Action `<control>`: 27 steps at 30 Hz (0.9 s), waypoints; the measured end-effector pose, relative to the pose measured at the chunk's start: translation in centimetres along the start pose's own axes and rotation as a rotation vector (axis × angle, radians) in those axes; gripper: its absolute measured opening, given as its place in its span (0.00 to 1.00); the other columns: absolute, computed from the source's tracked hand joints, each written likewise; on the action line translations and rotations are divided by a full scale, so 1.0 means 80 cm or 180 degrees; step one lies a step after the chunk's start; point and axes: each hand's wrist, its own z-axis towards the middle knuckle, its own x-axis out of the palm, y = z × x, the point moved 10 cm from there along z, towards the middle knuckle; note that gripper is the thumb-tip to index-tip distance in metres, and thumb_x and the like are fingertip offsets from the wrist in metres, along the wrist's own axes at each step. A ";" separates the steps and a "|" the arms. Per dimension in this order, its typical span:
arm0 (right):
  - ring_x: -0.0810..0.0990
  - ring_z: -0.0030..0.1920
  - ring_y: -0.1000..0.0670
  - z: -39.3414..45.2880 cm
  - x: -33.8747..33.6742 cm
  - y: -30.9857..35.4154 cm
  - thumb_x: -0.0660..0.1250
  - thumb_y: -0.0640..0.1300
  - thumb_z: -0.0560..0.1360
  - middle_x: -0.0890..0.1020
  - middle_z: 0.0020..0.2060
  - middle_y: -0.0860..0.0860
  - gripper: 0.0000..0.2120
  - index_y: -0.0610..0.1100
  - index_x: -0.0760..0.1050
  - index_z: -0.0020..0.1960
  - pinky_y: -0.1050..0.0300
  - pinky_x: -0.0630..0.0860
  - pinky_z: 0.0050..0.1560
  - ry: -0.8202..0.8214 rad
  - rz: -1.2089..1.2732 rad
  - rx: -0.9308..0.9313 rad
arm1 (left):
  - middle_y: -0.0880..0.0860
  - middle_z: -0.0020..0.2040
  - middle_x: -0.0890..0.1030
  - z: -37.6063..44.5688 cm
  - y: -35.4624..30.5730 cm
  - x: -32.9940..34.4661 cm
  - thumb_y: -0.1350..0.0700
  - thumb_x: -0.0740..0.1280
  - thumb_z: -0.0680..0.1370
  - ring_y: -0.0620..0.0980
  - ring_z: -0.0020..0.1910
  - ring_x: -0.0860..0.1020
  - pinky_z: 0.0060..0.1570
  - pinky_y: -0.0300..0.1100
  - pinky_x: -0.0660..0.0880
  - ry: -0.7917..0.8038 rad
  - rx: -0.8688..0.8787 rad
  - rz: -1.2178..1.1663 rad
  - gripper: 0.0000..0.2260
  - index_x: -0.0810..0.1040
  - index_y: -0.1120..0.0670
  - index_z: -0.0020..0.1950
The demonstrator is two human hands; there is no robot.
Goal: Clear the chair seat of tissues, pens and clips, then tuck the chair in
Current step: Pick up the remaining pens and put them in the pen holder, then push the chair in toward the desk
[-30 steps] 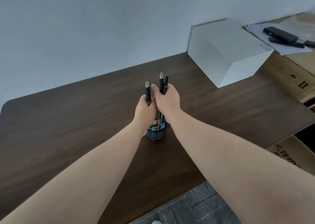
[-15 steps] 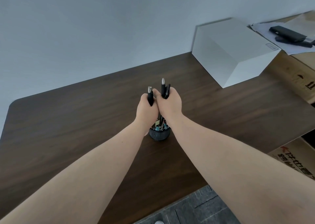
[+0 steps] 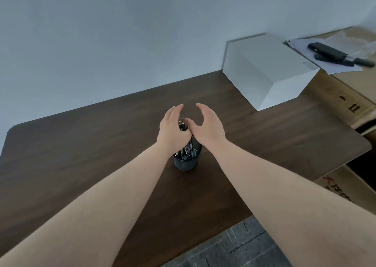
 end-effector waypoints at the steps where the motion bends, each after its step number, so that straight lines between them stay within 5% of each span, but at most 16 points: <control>1: 0.60 0.75 0.50 -0.001 0.001 -0.003 0.65 0.57 0.75 0.64 0.75 0.51 0.31 0.51 0.60 0.74 0.48 0.63 0.72 0.0073 -0.0023 0.0031 | 0.51 0.77 0.58 0.001 -0.003 0.000 0.58 0.64 0.73 0.53 0.76 0.56 0.72 0.51 0.59 0.0045 0.0044 0.0212 0.32 0.57 0.47 0.75; 7: 0.47 0.78 0.48 -0.017 -0.020 -0.034 0.58 0.67 0.72 0.54 0.78 0.51 0.36 0.59 0.51 0.76 0.36 0.55 0.73 0.0275 -0.0202 0.0432 | 0.49 0.79 0.51 -0.003 -0.032 0.015 0.49 0.66 0.73 0.53 0.77 0.49 0.73 0.58 0.57 0.0476 0.0206 0.0934 0.36 0.50 0.41 0.76; 18: 0.50 0.78 0.43 -0.126 -0.184 -0.128 0.54 0.68 0.75 0.51 0.78 0.51 0.33 0.60 0.50 0.76 0.31 0.50 0.73 -0.0196 -0.0900 0.1134 | 0.48 0.79 0.50 -0.047 -0.153 0.128 0.40 0.63 0.74 0.50 0.78 0.46 0.74 0.61 0.44 0.0940 0.0895 0.1772 0.34 0.50 0.40 0.76; 27: 0.48 0.78 0.44 -0.308 -0.323 -0.257 0.54 0.68 0.75 0.50 0.78 0.51 0.34 0.60 0.47 0.76 0.31 0.49 0.73 -0.0560 -0.0820 0.1736 | 0.49 0.79 0.50 -0.175 -0.256 0.265 0.40 0.63 0.75 0.52 0.78 0.47 0.75 0.60 0.47 0.1401 0.1481 0.2022 0.33 0.50 0.41 0.76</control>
